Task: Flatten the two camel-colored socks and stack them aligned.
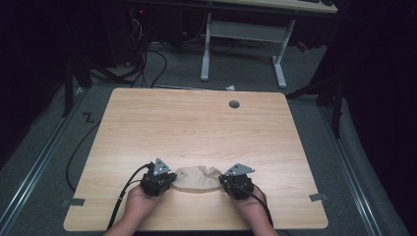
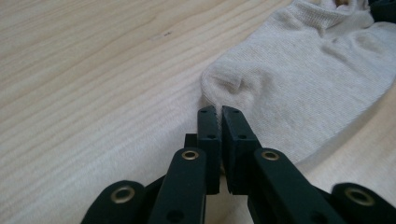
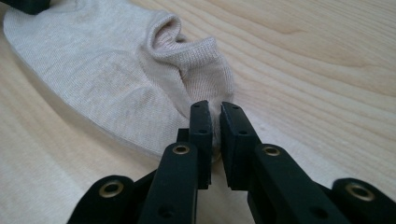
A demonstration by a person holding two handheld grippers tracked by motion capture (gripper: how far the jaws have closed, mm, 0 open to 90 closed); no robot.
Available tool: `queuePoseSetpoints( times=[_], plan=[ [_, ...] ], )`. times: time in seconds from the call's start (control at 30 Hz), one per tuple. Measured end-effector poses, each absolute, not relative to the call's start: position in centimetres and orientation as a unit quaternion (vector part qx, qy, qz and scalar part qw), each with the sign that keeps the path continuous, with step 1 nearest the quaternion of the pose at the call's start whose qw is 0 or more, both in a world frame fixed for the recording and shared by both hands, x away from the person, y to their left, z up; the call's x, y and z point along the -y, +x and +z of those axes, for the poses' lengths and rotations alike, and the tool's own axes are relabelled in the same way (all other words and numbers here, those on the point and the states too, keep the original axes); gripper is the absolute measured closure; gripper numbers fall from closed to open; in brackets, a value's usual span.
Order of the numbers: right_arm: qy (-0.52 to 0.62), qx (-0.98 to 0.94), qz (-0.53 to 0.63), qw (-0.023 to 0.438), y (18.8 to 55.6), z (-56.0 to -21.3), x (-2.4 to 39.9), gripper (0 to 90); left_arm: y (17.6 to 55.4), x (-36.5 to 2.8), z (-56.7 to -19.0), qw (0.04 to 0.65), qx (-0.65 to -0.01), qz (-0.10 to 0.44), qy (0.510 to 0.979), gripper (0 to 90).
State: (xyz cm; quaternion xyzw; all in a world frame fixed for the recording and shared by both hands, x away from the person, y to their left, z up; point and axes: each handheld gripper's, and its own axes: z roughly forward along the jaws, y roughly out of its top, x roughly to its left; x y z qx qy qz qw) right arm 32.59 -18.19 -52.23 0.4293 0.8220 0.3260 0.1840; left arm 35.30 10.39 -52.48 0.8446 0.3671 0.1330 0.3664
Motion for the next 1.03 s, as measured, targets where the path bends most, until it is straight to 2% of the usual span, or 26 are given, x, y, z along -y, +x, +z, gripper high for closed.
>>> queuePoseSetpoints(
  times=[0.2, 0.33, 0.5, 0.7, 0.73, 0.93, 1.03],
  plan=[
    [0.438, -0.817, 0.329, 0.179, 33.8, -52.2, 18.5, 81.3, 36.1, -10.0, -52.6, 0.369, -0.366, 0.140, 0.842, 84.4],
    [0.442, -0.808, 0.344, 0.181, 33.5, -51.9, 19.0, 74.5, 36.0, -10.2, -52.3, 0.376, -0.371, 0.145, 0.837, 73.1],
    [0.440, -0.789, 0.380, 0.197, 32.6, -50.8, 19.7, 68.3, 35.5, -11.1, -50.8, 0.416, -0.369, 0.160, 0.816, 65.2],
    [0.444, -0.775, 0.381, 0.240, 31.9, -50.6, 21.1, 60.1, 35.5, -14.4, -49.5, 0.400, -0.383, 0.193, 0.810, 58.3],
    [0.452, -0.768, 0.380, 0.249, 31.7, -50.7, 22.1, 57.8, 35.5, -16.4, -49.4, 0.399, -0.398, 0.199, 0.802, 57.1],
    [0.484, -0.744, 0.377, 0.265, 31.6, -50.8, 25.0, 54.7, 35.5, -20.4, -49.6, 0.401, -0.442, 0.202, 0.776, 54.3],
    [0.489, -0.738, 0.379, 0.269, 31.8, -50.7, 25.3, 53.9, 35.5, -20.6, -49.4, 0.405, -0.442, 0.211, 0.772, 53.1]
  ],
)
